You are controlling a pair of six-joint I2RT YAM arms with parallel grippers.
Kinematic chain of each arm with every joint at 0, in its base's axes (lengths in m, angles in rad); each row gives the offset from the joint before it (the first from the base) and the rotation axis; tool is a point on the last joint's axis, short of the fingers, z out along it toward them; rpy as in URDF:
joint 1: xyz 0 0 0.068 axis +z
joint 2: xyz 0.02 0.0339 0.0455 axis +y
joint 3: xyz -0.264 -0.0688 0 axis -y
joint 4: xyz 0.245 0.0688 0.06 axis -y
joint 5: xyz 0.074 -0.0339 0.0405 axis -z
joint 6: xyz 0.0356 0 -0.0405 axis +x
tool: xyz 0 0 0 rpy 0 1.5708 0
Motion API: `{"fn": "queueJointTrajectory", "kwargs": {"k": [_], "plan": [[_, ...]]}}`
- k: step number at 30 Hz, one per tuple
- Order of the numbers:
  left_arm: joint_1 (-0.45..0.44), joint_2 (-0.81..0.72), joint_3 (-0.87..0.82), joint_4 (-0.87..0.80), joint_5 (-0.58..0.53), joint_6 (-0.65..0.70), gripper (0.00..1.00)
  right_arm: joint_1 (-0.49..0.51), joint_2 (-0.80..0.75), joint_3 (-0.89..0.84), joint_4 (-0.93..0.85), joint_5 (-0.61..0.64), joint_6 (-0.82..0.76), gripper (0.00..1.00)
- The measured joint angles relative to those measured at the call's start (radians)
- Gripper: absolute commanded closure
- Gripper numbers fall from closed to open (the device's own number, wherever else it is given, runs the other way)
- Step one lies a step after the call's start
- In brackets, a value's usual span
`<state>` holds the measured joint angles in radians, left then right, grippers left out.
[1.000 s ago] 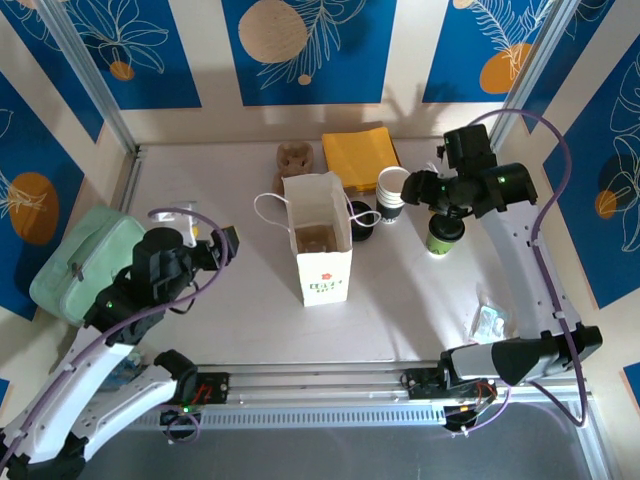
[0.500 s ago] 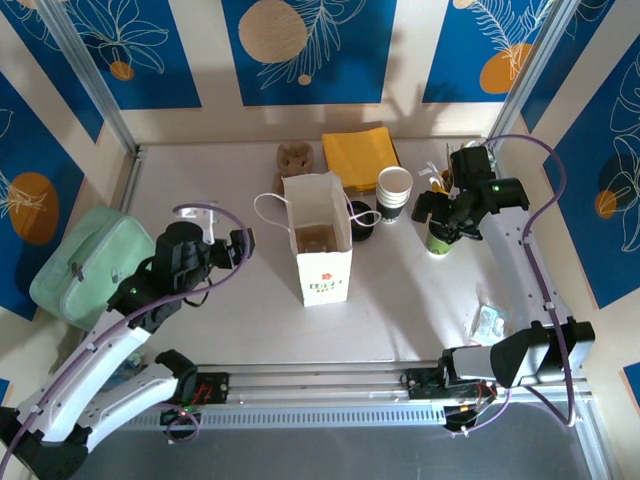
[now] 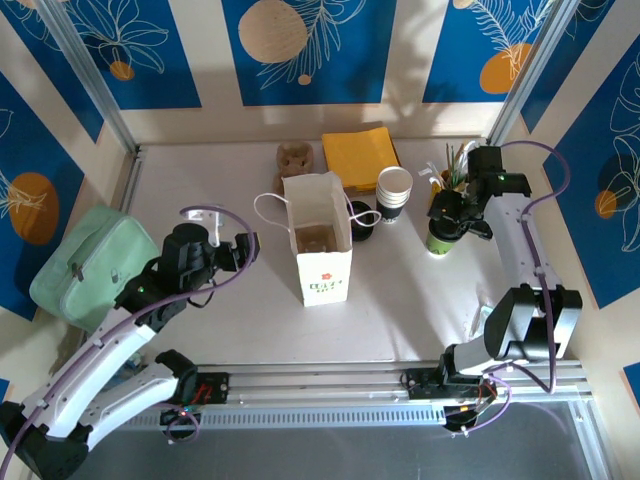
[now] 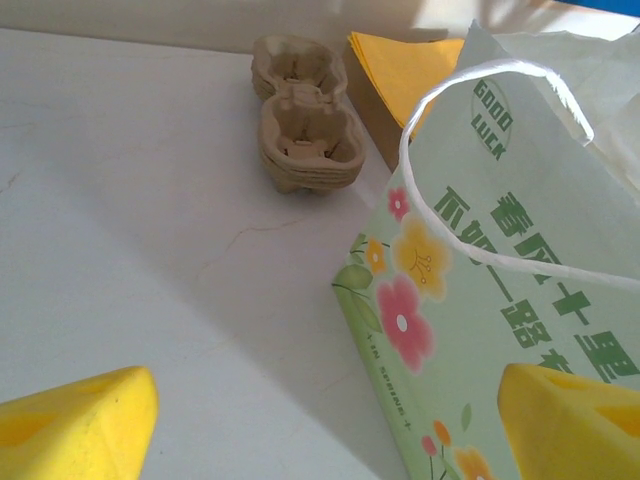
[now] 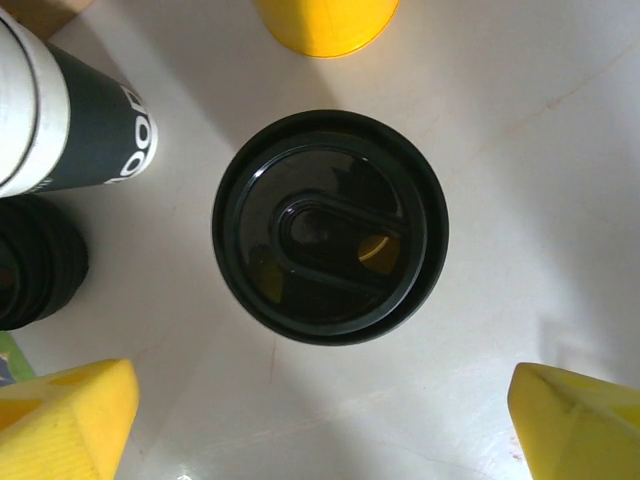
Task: Pack the takeout coffee
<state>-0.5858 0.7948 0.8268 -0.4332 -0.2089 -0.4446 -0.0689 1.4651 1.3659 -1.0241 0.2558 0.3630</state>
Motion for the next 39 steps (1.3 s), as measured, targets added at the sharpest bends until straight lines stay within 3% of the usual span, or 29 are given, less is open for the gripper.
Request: {"fn": "queueJointTrajectory", "kwargs": {"k": [9, 39], "plan": [[0.0, -0.027, 0.0, -0.001, 0.0, -0.011, 0.12, -0.001, 0.1, 0.003, 0.008, 0.003, -0.043, 0.07], [0.0, -0.027, -0.002, -0.02, 0.011, -0.029, 0.12, -0.012, 0.218, 0.074, 0.001, 0.006, -0.076, 0.21]]}}
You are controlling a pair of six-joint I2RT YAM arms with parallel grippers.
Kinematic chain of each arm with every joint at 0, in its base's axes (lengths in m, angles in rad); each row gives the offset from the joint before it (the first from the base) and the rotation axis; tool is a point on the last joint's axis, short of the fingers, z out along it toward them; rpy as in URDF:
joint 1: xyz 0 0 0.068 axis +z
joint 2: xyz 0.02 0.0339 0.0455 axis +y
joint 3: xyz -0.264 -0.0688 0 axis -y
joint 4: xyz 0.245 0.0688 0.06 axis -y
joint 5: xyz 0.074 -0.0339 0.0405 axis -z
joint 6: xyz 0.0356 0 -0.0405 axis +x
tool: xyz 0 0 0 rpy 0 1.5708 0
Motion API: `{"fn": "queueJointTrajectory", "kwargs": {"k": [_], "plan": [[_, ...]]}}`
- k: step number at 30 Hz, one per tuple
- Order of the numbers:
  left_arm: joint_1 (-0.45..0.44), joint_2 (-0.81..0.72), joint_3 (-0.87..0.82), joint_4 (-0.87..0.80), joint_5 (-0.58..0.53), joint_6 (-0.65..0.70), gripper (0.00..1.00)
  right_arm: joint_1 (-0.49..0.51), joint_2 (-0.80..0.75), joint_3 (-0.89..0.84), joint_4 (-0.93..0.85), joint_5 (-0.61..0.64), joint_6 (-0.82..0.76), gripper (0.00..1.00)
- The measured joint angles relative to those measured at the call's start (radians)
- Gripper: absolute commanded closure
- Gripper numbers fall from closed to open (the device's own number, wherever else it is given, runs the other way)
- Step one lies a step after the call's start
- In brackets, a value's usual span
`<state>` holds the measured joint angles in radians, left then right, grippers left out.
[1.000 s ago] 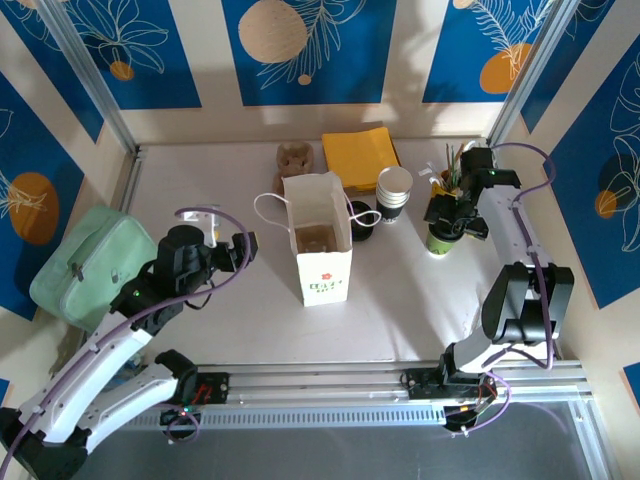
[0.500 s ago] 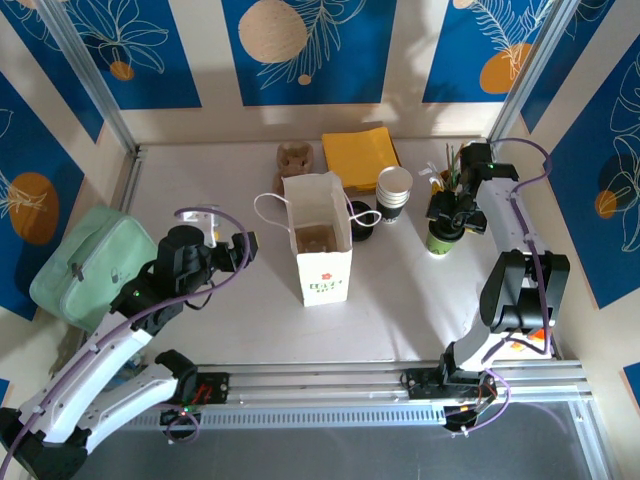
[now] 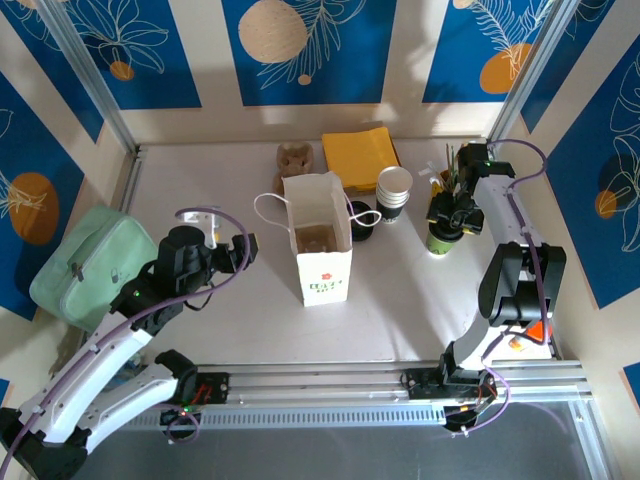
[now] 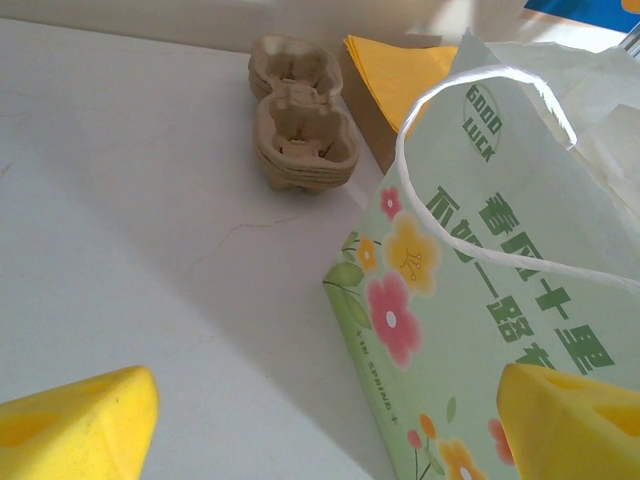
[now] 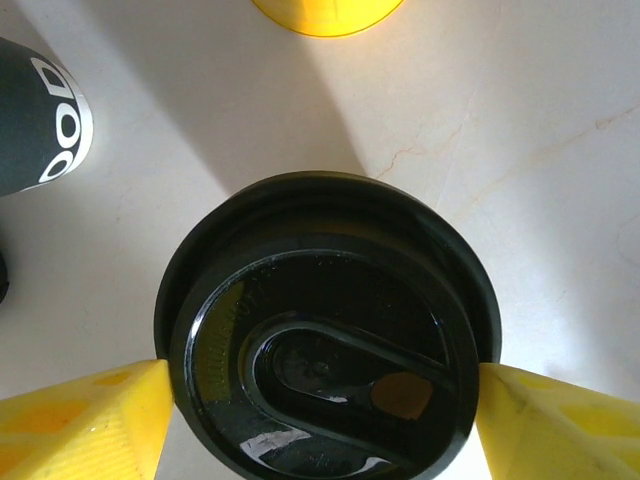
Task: Pack the takeout coffee
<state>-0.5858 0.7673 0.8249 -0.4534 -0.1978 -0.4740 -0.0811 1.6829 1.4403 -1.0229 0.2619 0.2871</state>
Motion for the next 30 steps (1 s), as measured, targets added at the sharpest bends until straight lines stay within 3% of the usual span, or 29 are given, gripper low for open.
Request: {"fn": "queueJointTrajectory", "kwargs": {"k": [30], "plan": [[0.0, 0.0, 0.0, -0.004, 0.008, 0.0, 0.13, 0.0, 0.05, 0.04, -0.048, -0.003, 0.001, 0.2]]}}
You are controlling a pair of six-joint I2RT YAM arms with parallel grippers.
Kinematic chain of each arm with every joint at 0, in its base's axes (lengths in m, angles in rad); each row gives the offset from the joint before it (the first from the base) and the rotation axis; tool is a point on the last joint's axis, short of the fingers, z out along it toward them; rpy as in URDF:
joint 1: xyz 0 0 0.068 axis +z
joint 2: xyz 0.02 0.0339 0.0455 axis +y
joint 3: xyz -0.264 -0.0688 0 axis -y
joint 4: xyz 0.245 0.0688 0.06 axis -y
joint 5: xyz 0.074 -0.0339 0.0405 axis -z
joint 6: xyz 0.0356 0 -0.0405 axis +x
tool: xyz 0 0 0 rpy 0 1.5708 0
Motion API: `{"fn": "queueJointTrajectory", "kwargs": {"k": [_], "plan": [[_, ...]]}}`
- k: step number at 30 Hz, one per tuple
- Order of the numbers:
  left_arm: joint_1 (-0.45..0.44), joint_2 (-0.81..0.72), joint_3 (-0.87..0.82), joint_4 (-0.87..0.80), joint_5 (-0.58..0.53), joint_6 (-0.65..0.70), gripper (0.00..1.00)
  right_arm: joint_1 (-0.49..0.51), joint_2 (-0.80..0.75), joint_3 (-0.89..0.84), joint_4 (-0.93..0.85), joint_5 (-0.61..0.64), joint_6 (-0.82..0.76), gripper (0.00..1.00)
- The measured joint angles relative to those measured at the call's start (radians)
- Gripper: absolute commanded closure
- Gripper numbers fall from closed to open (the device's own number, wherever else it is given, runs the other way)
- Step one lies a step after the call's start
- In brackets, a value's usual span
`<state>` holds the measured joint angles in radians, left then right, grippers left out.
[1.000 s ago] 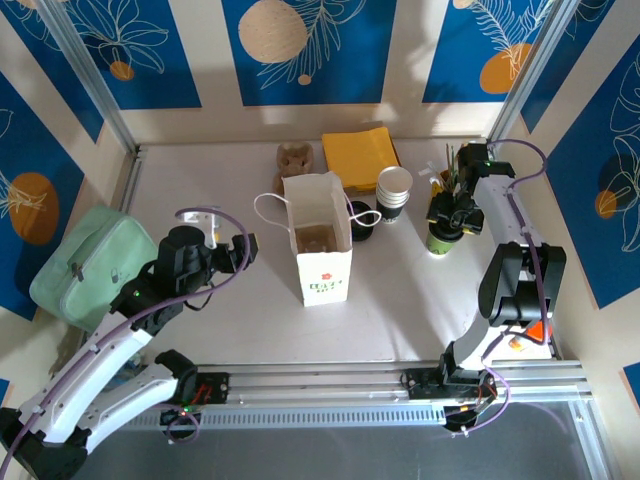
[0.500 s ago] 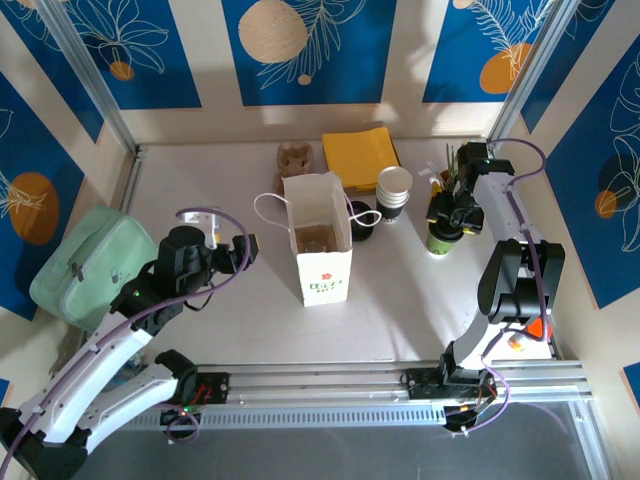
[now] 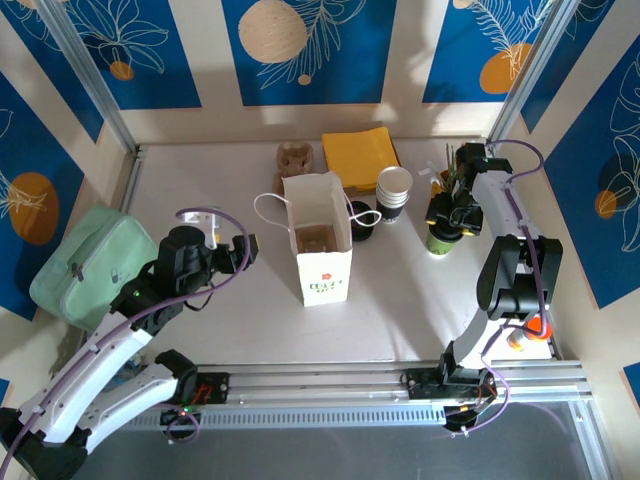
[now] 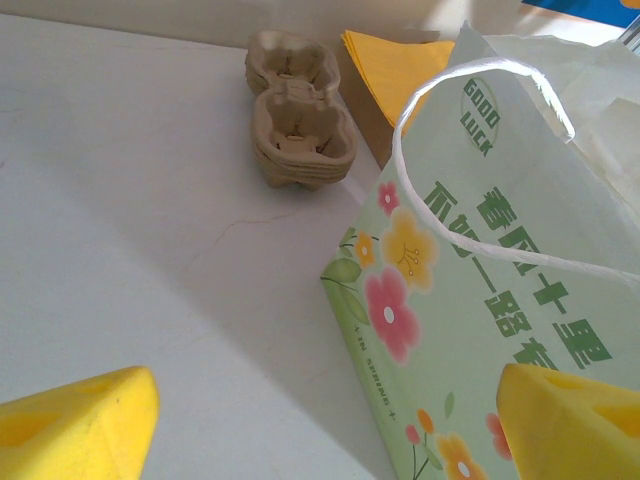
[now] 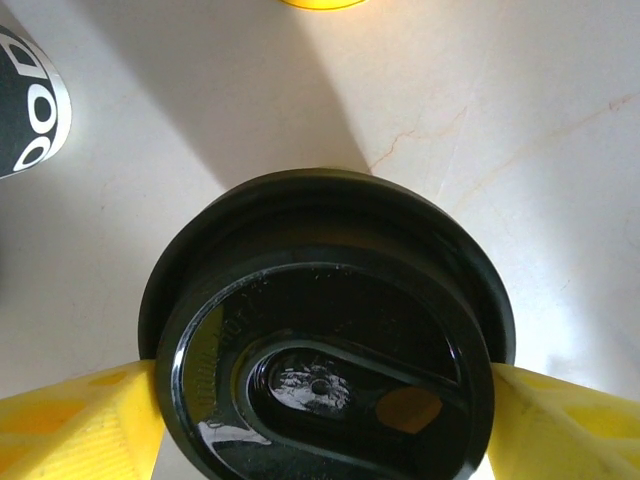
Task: Pack the takeout coffee
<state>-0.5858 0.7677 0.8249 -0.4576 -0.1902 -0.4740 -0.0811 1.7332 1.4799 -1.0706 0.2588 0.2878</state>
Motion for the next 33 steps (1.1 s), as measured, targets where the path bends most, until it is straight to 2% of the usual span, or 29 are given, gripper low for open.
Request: {"fn": "queueJointTrajectory", "kwargs": {"k": [11, 23, 33], "plan": [[0.0, 0.0, 0.0, -0.003, 0.0, 0.0, 0.12, -0.002, 0.021, 0.021, -0.02, 0.0, 0.0, 0.2], [0.0, 0.0, 0.0, -0.008, 0.0, 0.0, 0.13, 0.0, 0.032, 0.038, -0.041, 0.0, 0.001, 0.27], [0.0, -0.005, 0.0, -0.026, 0.0, 0.0, 0.13, 0.046, 0.03, 0.047, -0.085, 0.0, 0.005, 0.27]]}}
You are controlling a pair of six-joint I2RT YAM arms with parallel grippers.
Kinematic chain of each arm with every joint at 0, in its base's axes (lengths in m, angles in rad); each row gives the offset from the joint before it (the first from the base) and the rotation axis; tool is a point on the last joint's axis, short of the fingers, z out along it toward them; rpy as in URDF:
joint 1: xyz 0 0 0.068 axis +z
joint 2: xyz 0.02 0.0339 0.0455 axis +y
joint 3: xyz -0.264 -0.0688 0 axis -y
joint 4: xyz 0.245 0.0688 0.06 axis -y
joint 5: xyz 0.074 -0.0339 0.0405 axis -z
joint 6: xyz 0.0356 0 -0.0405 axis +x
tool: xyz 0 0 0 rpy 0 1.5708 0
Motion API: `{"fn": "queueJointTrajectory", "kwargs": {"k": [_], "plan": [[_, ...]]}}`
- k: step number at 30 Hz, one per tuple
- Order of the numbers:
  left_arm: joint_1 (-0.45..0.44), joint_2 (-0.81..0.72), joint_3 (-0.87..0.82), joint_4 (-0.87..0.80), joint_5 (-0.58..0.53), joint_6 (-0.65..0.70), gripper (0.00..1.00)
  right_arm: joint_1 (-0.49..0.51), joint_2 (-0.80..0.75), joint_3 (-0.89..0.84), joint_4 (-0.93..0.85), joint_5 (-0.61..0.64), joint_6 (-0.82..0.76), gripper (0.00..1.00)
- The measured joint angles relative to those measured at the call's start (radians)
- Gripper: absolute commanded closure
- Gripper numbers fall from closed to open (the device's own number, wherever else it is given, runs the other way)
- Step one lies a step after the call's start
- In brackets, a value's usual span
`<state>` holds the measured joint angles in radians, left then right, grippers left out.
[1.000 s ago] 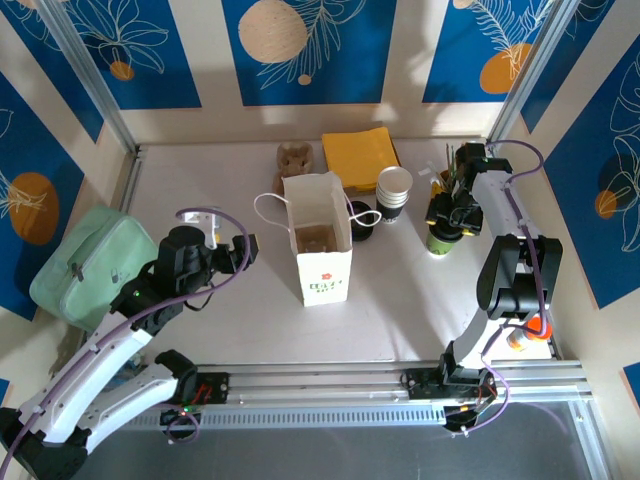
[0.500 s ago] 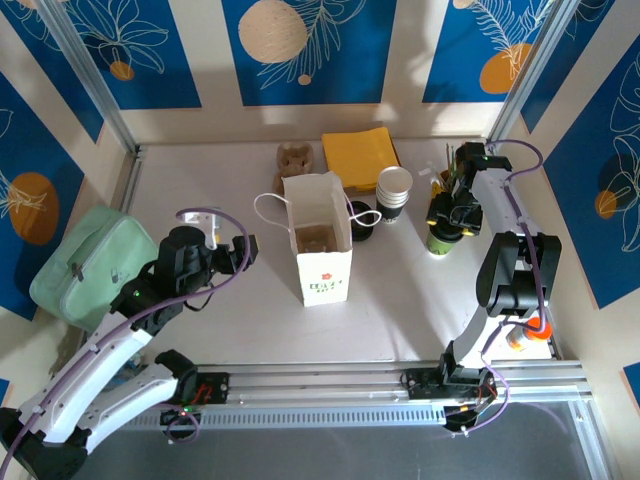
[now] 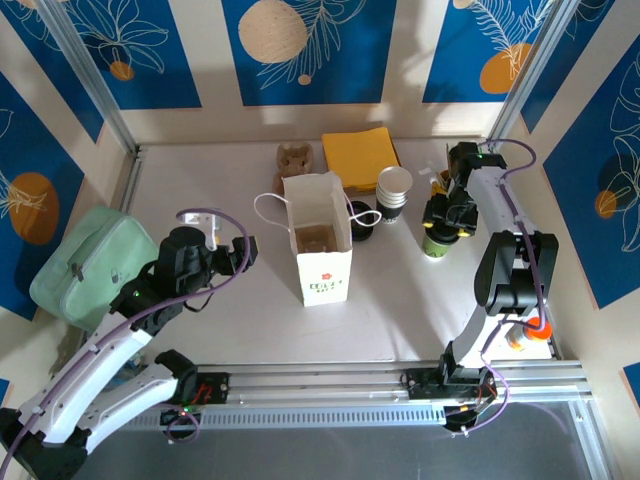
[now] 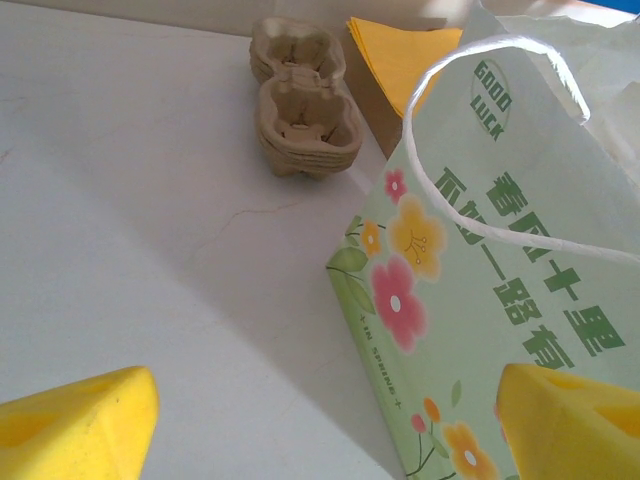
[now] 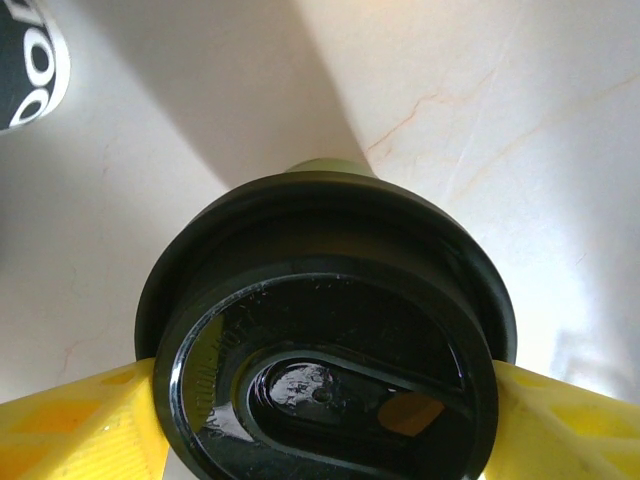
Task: Pack the takeout coffee
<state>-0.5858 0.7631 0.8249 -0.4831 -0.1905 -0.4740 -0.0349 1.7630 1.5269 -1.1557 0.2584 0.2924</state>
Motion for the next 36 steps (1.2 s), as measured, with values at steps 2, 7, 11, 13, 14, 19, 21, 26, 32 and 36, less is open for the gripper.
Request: {"fn": "queueJointTrajectory", "kwargs": {"k": [2, 7, 11, 13, 14, 19, 21, 26, 32, 36], "plan": [[0.0, -0.006, 0.0, -0.004, 0.0, 0.0, 0.12, 0.021, -0.008, 0.004, -0.016, -0.001, 0.003, 0.27], [0.0, -0.012, 0.0, -0.006, 0.0, 0.0, 0.13, 0.093, -0.062, 0.008, -0.047, -0.004, 0.004, 0.27], [0.0, -0.014, 0.0, -0.01, 0.0, 0.0, 0.13, 0.161, -0.102, 0.037, -0.08, -0.003, 0.011, 0.27], [0.0, -0.015, 0.0, -0.012, 0.0, 0.0, 0.12, 0.19, -0.113, 0.055, -0.099, -0.001, 0.016, 0.27], [0.0, -0.015, 0.0, -0.012, 0.0, 0.0, 0.13, 0.204, -0.116, 0.067, -0.111, 0.001, 0.019, 0.27], [0.0, -0.015, 0.0, -0.012, 0.0, 0.0, 0.13, 0.264, -0.127, 0.142, -0.161, 0.029, 0.035, 0.27], [0.0, -0.016, 0.0, -0.013, 0.0, 0.0, 0.12, 0.286, -0.135, 0.175, -0.183, 0.037, 0.042, 0.27], [0.0, -0.016, 0.0, -0.02, -0.001, 0.0, 0.13, 0.343, -0.144, 0.272, -0.232, 0.073, 0.06, 0.27], [0.0, -0.016, 0.0, -0.031, -0.001, 0.0, 0.12, 0.386, -0.149, 0.325, -0.261, 0.095, 0.076, 0.27], [0.0, -0.016, 0.0, -0.031, -0.001, 0.0, 0.12, 0.412, -0.148, 0.39, -0.293, 0.115, 0.087, 0.27]]}}
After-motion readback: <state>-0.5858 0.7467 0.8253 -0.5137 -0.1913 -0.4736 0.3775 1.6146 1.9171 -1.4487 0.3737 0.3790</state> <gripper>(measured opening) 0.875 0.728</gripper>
